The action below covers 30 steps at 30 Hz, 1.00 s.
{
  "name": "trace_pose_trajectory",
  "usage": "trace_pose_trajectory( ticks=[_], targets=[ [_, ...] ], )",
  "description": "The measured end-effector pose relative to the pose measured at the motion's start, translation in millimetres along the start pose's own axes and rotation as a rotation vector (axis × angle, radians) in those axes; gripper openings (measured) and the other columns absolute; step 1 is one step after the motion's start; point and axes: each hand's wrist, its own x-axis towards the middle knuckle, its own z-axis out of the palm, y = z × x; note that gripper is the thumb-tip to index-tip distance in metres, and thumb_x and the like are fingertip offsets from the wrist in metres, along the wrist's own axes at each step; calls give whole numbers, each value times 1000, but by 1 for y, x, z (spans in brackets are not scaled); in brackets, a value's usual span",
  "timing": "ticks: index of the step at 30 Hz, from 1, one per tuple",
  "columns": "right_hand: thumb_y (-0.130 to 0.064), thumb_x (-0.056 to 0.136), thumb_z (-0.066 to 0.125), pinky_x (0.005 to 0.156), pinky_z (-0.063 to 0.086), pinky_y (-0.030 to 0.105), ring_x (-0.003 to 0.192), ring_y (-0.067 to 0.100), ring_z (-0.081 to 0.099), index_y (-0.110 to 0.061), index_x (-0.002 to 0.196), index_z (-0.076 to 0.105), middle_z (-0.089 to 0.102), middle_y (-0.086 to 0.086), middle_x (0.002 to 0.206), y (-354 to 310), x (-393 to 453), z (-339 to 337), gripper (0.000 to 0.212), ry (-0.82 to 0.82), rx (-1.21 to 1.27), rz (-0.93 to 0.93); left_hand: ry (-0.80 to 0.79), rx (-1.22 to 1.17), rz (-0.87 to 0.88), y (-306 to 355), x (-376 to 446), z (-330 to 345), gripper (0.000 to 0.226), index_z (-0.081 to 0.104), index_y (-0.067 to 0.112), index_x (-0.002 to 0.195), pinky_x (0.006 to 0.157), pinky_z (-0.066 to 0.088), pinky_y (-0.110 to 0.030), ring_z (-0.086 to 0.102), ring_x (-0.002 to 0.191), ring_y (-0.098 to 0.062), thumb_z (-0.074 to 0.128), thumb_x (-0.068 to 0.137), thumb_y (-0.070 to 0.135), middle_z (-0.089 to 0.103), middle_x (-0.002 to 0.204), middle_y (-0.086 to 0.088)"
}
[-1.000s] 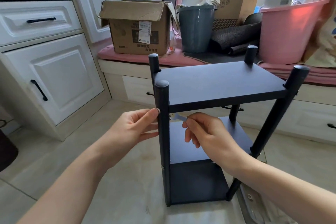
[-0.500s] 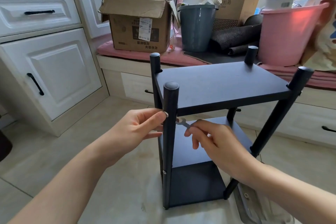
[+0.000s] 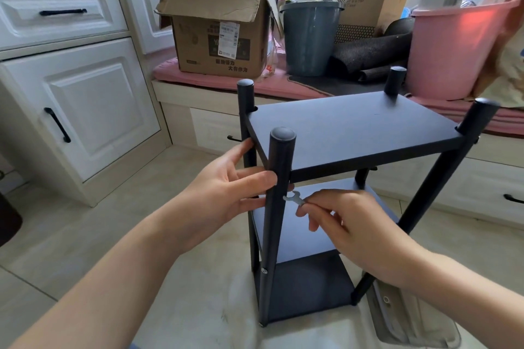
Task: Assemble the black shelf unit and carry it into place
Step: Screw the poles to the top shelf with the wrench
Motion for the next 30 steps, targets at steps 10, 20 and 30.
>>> trace_pose_trajectory(
  ticks=[10, 20, 30],
  targets=[
    [-22, 100, 51, 50, 38, 14, 52, 4, 49, -29, 79, 67, 63, -17, 73, -3, -1, -6, 27, 81, 122, 100, 15, -98, 25, -2, 4, 0, 104, 21, 33, 156, 89, 57, -35, 68, 116, -31, 79, 71, 15, 70, 124, -16],
    [-15, 99, 55, 61, 42, 12, 63, 0, 54, -21, 84, 71, 55, -15, 60, -8, 3, -4, 23, 170, 110, -9, -17, -130, 24, -3, 5, -3, 107, 20, 35, 156, 95, 56, -39, 65, 120, -36, 79, 70, 10, 68, 127, -19],
    [-26, 96, 57, 67, 49, 27, 68, 8, 55, -14, 89, 75, 60, -10, 70, -13, 2, 3, 23, 225, 245, 74, 35, -202, 50, -7, 6, 3, 110, 21, 33, 156, 87, 58, -36, 70, 110, -33, 79, 67, 5, 71, 119, -20]
  ],
)
